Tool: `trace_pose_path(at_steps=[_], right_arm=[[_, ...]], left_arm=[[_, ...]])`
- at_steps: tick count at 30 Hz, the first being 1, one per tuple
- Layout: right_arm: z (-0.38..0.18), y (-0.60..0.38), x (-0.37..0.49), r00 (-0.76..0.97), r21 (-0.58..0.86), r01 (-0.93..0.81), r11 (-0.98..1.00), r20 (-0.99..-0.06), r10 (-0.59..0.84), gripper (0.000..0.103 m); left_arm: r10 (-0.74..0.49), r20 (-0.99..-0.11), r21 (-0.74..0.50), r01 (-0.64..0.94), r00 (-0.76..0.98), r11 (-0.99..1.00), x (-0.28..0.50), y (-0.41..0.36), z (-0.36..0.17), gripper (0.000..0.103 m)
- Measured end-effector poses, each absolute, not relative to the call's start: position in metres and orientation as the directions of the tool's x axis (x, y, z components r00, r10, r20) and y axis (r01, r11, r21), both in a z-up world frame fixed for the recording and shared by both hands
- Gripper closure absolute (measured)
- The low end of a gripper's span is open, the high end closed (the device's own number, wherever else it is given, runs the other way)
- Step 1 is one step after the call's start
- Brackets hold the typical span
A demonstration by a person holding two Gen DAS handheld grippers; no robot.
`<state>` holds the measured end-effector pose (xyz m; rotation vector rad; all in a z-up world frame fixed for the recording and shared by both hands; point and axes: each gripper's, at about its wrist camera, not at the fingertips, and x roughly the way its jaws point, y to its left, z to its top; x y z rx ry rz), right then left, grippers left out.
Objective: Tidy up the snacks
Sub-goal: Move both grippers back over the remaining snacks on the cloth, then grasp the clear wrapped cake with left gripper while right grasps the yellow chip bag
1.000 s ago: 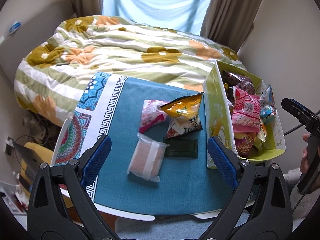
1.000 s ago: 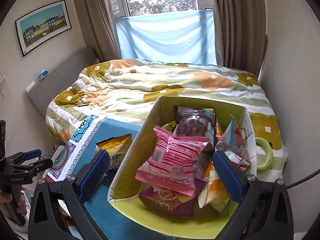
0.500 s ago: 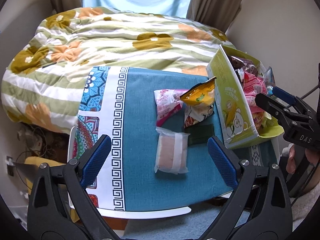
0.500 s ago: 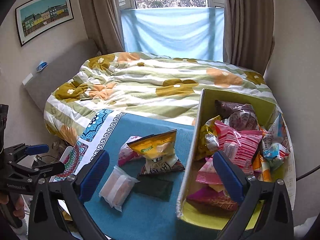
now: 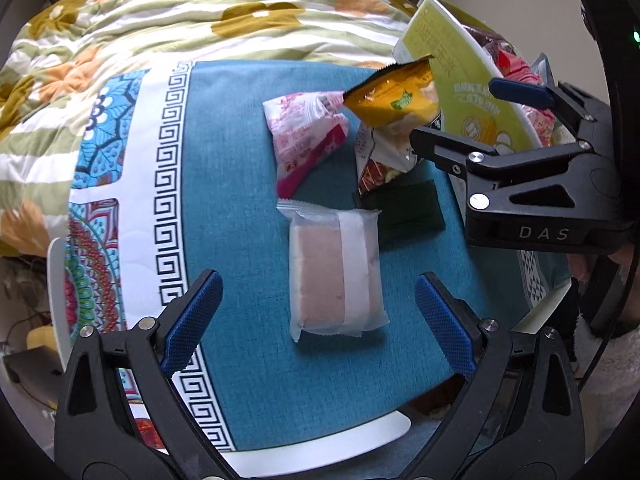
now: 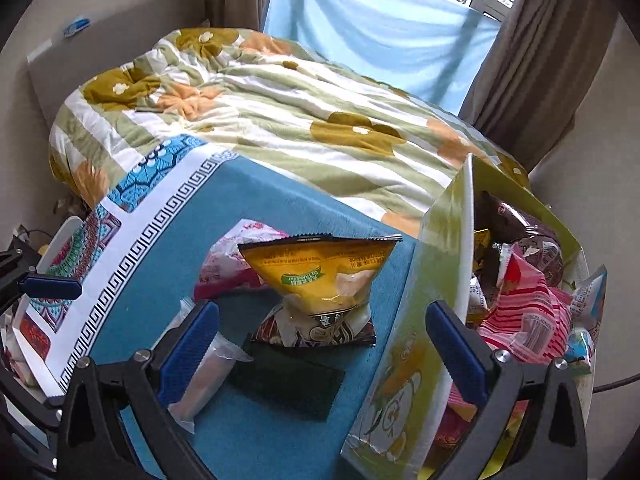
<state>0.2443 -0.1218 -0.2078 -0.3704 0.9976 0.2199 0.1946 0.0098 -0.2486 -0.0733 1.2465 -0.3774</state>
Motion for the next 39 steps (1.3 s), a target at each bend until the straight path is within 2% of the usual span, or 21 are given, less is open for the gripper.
trace_pose_path(at_steps=[6,16,18,20,22,35,39], right_arm=[[-0.237,-0.114,0.268,0.457,-0.262,-0.411,0.873,-0.888,-0.051,0.0],[-0.258,-0.108,0.289,0.366,-0.277,-0.464,0.842,-0.925,-0.102,0.0],[-0.261,-0.106,0.293,0.358,-0.284,-0.467,0.837,-0.927,-0.115,0.0],[-0.264,-0.105,0.296,0.345,-0.289,-0.471,0.834,-0.93,-0.127,0.0],[-0.266,-0.103,0.299,0.333,-0.29,-0.48,0.828,-0.933,-0.135,0.0],[-0.273,-0.097,0.32,0.306,-0.303,-0.512,0.804,-0.939,-0.159,0.001],[-0.282,-0.093,0.32,0.272,-0.276,-0.532,0.801,-0.951,-0.147,0.011]], left_arm=[[-0.298,-0.929,-0.242,0.249,0.218,0.938,0.204,-0.017,-0.296,0.007],[-0.248,-0.932,-0.174,0.271,0.266,0.947,0.213,-0.039,-0.31,0.011],[-0.214,-0.935,-0.131,0.285,0.284,0.949,0.213,-0.042,-0.309,0.02],[-0.202,-0.935,-0.11,0.304,0.291,0.946,0.212,-0.046,-0.309,0.033],[-0.209,-0.935,-0.117,0.306,0.288,0.945,0.212,-0.046,-0.307,0.039],[-0.197,-0.938,-0.143,0.201,0.284,0.969,0.239,-0.003,-0.304,0.042],[-0.193,-0.935,-0.143,0.182,0.298,0.973,0.243,0.009,-0.301,0.042]])
